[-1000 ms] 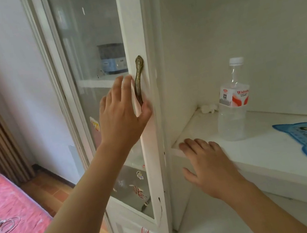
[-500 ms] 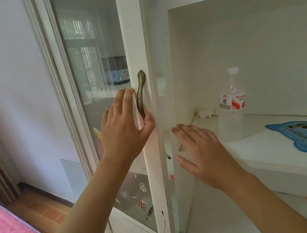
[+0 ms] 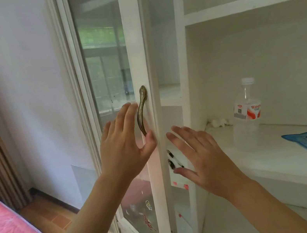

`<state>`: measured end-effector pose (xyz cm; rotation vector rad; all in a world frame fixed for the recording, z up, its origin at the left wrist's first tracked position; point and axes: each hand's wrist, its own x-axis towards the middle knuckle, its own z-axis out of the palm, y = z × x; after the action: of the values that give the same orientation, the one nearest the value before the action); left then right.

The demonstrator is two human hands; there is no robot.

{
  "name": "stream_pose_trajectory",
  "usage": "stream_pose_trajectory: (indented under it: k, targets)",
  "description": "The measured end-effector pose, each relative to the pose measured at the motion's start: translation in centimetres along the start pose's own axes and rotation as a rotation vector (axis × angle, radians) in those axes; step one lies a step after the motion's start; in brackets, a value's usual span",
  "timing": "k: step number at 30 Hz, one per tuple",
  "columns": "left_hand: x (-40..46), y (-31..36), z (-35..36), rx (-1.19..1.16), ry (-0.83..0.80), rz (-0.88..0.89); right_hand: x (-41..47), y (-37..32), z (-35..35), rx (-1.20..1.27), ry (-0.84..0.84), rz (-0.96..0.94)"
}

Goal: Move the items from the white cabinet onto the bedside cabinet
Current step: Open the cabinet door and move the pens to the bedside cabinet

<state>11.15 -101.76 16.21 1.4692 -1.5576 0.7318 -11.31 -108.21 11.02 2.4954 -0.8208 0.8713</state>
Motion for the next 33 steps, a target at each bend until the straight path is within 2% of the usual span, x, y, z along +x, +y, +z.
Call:
stream_pose_trajectory:
  k: [3, 10, 23, 26, 28, 33]
  targets:
    - [-0.4, -0.7, -1.0, 0.009, -0.024, -0.002, 0.7, 1.6, 0.5, -0.060, 0.037, 0.052]
    - [-1.2, -1.7, -2.3, 0.010, 0.000, -0.005, 1.7, 4.3, 2.2, -0.173, -0.078, 0.078]
    - [-2.5, -3.8, -5.6, -0.028, 0.077, 0.029, 2.1, 3.3, 3.5, -0.214, 0.033, 0.120]
    - [-3.0, -4.8, -6.8, -0.029, 0.085, 0.038, 2.5, 1.0, 3.5, -0.149, 0.107, 0.139]
    - [-3.3, -5.6, -7.6, -0.025, 0.082, 0.058, 2.9, -1.3, 3.5, -0.082, 0.135, 0.059]
    - [-4.0, -8.2, -10.2, -0.013, 0.056, 0.068, 4.7, -8.9, 1.3, 0.381, 0.138, -0.145]
